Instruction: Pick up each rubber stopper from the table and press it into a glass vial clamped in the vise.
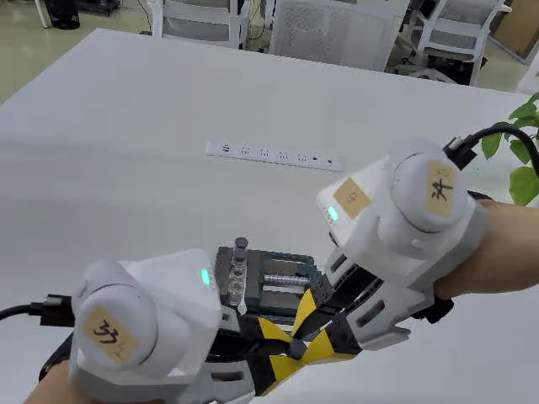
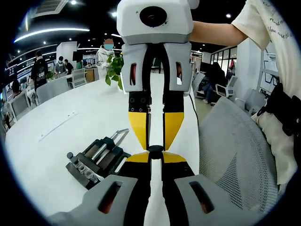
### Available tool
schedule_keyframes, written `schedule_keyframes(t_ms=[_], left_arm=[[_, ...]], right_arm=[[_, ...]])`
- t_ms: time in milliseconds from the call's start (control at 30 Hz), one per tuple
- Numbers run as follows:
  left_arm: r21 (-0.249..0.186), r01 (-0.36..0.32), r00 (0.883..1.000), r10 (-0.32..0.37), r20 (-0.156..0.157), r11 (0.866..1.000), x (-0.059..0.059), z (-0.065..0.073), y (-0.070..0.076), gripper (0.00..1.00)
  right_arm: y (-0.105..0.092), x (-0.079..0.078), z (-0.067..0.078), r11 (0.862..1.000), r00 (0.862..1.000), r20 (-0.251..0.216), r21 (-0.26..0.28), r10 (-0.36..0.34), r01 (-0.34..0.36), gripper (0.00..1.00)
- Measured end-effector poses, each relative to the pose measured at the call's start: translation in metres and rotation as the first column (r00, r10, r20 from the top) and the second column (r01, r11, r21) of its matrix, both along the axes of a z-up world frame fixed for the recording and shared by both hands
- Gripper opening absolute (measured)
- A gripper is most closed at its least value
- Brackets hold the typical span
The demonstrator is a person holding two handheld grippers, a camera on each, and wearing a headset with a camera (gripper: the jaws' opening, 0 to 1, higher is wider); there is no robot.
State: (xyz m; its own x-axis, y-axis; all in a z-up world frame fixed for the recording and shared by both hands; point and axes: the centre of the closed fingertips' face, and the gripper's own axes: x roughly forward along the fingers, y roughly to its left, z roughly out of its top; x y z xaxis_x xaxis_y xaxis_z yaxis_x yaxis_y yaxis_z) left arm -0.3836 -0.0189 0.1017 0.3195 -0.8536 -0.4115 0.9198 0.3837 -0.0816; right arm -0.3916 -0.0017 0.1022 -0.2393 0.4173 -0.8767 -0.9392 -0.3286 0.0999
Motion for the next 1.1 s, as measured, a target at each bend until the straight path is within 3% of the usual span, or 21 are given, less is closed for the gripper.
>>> schedule_keyframes(t_ms=[267, 367, 467, 567, 700, 900, 1033, 1100], left_arm=[[-0.029, -0.031, 0.999, 0.031, -0.012, 0.999, 0.002, -0.002, 0.004, 0.06], [-0.037, -0.060, 0.998, 0.059, -0.015, 0.998, 0.006, -0.004, 0.007, 0.19], [-0.041, -0.081, 0.996, 0.080, -0.029, 0.996, 0.007, -0.006, 0.010, 0.24], [-0.035, -0.120, 0.993, 0.119, -0.018, 0.992, 0.012, -0.009, 0.016, 0.41], [-0.034, -0.188, 0.982, 0.187, -0.034, 0.982, 0.018, -0.016, 0.026, 0.61], [-0.022, -0.278, 0.960, 0.276, -0.052, 0.960, 0.026, -0.024, 0.046, 0.88], [-0.015, -0.312, 0.949, 0.311, -0.045, 0.950, 0.028, -0.027, 0.056, 0.99], [-0.011, -0.321, 0.946, 0.320, -0.056, 0.947, 0.027, -0.028, 0.060, 0.99]], right_arm=[[0.001, 0.002, -0.003, 1.000, 1.000, 0.001, -0.004, -0.003, 0.003, 0.06], [0.000, 0.005, -0.006, 1.000, 1.000, 0.006, -0.011, -0.010, 0.010, 0.06], [-0.001, 0.007, -0.008, 1.000, 1.000, 0.015, -0.018, -0.016, 0.016, 0.06], [-0.001, 0.011, -0.010, 1.000, 0.999, 0.031, -0.022, -0.021, 0.022, 0.06], [-0.001, 0.015, -0.016, 0.998, 0.999, 0.027, -0.045, -0.031, 0.032, 0.06], [0.003, 0.025, -0.021, 0.999, 0.998, 0.066, -0.045, -0.013, 0.016, 0.05], [0.008, 0.034, -0.024, 0.999, 0.997, 0.075, -0.044, -0.007, 0.010, 0.05], [0.011, 0.041, -0.026, 0.999, 0.997, 0.083, -0.047, 0.001, 0.003, 0.05]])
